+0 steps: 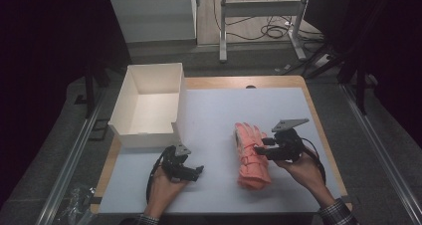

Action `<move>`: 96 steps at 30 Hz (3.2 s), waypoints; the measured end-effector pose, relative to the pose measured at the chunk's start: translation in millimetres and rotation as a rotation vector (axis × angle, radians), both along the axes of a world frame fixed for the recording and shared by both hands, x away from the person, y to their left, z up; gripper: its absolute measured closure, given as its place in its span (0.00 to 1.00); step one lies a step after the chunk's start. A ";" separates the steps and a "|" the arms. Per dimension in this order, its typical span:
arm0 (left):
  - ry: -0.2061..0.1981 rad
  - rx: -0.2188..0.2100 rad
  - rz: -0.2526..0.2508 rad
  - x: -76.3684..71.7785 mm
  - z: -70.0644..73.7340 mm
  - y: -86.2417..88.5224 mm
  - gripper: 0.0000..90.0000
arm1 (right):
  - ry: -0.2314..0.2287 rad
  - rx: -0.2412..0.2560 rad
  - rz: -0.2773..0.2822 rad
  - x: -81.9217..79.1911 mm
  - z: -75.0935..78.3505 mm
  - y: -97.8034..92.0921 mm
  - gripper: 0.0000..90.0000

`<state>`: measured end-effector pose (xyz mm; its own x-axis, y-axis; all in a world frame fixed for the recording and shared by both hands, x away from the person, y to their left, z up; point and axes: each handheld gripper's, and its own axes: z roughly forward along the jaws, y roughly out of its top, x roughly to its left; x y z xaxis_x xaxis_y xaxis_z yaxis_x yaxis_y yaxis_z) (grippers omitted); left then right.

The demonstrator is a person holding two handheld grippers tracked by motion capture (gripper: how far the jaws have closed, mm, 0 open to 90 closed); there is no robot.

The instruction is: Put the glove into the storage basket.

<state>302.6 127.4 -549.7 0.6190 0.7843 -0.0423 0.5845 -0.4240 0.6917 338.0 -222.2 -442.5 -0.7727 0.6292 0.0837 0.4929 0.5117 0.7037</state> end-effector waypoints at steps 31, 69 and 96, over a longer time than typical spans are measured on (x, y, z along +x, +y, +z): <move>-0.001 0.000 -0.004 0.1 -0.1 0.6 0.03 | 0.005 0.047 -0.013 -46.6 -75.1 -45.3 0.95; 0.003 0.000 -0.005 0.4 0.0 0.6 0.03 | -0.028 0.033 0.031 -37.4 -91.1 39.4 0.97; 0.036 -0.072 -0.081 -5.8 16.4 5.9 0.01 | -0.129 -0.043 -0.189 -18.2 -82.5 -37.3 0.53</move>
